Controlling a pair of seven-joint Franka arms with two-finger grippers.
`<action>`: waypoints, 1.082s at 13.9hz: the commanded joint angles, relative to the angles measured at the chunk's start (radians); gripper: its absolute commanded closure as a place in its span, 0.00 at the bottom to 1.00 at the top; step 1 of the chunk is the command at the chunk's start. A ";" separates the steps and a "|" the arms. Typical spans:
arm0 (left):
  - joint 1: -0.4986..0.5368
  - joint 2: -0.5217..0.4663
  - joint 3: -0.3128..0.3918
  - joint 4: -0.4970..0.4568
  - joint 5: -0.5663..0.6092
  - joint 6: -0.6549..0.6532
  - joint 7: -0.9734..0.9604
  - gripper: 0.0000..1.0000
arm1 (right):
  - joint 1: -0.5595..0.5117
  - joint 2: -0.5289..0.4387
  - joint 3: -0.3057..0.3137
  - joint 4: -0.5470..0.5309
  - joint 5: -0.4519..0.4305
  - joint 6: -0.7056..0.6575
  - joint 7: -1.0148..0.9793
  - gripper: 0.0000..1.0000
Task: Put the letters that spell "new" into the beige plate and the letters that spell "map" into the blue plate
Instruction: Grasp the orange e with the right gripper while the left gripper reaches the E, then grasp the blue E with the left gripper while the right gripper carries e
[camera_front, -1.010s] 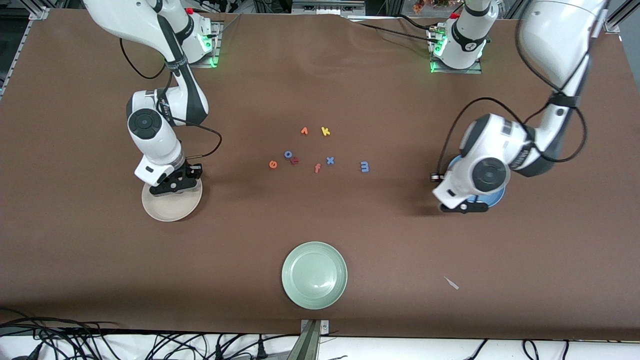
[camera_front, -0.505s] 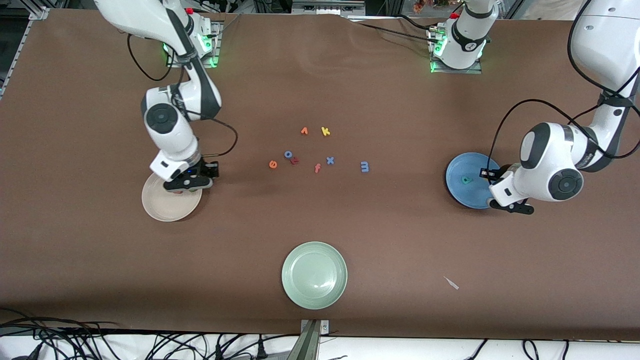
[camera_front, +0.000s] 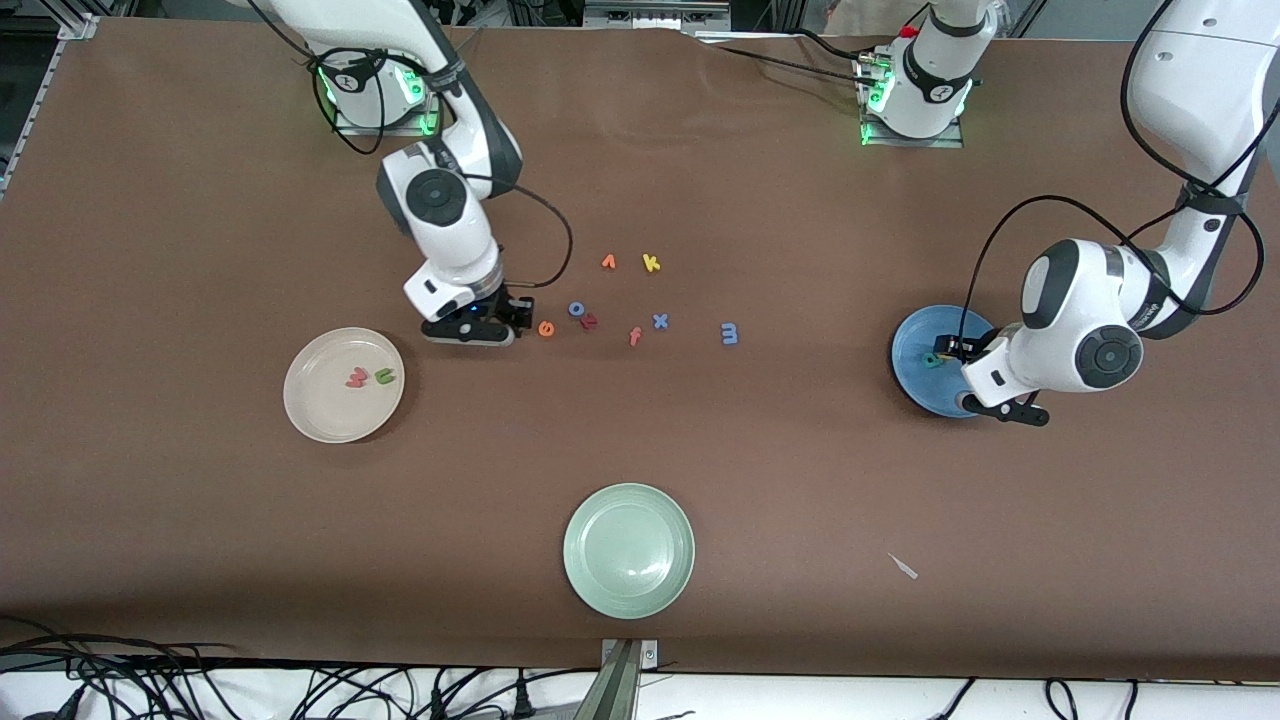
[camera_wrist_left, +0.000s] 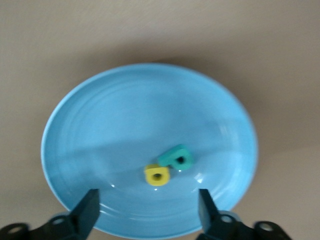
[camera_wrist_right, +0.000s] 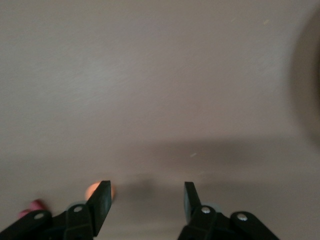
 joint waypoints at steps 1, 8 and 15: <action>-0.001 -0.083 -0.097 -0.011 0.013 -0.038 -0.021 0.00 | 0.044 0.072 -0.005 0.077 0.000 -0.012 0.117 0.33; -0.157 -0.053 -0.248 0.034 0.008 -0.025 -0.539 0.00 | 0.076 0.124 -0.007 0.090 -0.002 0.002 0.156 0.33; -0.350 0.088 -0.242 0.056 0.025 0.210 -0.865 0.00 | 0.084 0.143 -0.009 0.090 -0.005 0.028 0.156 0.47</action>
